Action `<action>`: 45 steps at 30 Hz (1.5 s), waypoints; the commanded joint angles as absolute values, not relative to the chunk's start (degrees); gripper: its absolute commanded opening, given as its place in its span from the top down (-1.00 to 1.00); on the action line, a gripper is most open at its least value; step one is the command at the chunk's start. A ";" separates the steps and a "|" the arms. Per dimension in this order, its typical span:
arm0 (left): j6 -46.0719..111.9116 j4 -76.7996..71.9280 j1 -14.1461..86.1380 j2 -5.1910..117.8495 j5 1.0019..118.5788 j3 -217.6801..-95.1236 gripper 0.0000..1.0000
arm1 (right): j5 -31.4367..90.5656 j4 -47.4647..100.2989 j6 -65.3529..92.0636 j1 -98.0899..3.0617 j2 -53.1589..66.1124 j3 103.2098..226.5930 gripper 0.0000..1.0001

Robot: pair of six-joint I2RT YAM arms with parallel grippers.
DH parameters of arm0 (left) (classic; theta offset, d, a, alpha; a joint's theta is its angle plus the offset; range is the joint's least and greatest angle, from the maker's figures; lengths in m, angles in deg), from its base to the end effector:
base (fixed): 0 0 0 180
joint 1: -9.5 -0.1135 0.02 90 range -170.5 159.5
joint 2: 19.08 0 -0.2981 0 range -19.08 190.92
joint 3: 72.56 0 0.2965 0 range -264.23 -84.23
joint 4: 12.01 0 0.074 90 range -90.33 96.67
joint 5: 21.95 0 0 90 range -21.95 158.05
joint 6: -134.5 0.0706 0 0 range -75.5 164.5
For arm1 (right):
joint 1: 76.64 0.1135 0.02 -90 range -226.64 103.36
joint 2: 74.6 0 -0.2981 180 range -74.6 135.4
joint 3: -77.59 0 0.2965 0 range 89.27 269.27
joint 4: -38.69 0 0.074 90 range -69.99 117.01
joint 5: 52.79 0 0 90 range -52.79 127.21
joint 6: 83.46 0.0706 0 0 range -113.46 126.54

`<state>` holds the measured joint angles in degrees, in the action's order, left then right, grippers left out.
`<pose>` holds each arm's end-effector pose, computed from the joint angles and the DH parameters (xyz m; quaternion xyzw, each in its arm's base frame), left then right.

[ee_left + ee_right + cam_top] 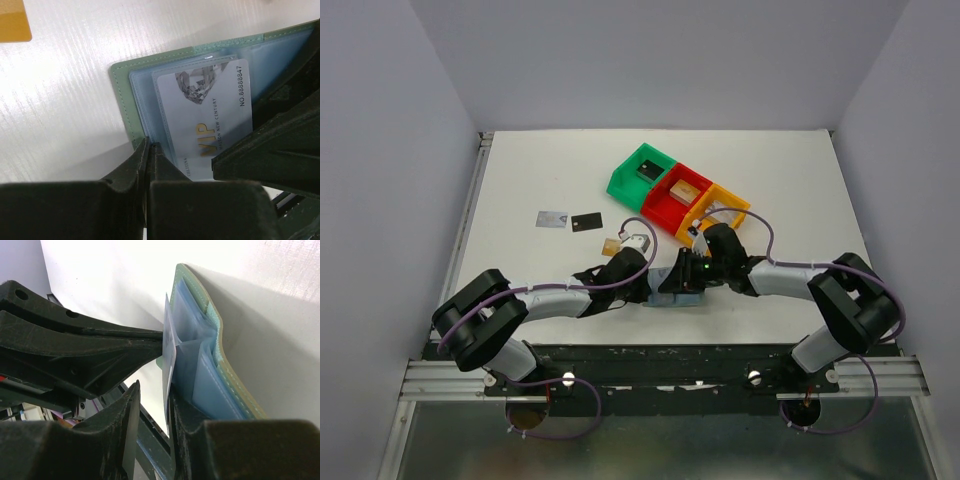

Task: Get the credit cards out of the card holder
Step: Remove the credit card from the card holder.

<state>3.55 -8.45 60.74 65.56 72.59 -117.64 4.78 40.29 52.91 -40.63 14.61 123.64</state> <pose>0.2085 -0.2508 0.1228 0.0665 0.9145 -0.2612 0.3018 0.2464 0.2259 0.1201 -0.0350 0.8825 0.4511 0.1287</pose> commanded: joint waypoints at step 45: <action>2.31 -6.04 61.09 67.06 74.91 -115.52 1.00 | 9.96 31.06 48.46 -40.87 5.99 123.72 0.42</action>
<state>2.39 -8.47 60.76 65.74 73.22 -117.53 9.02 31.83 49.41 -40.65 7.46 123.64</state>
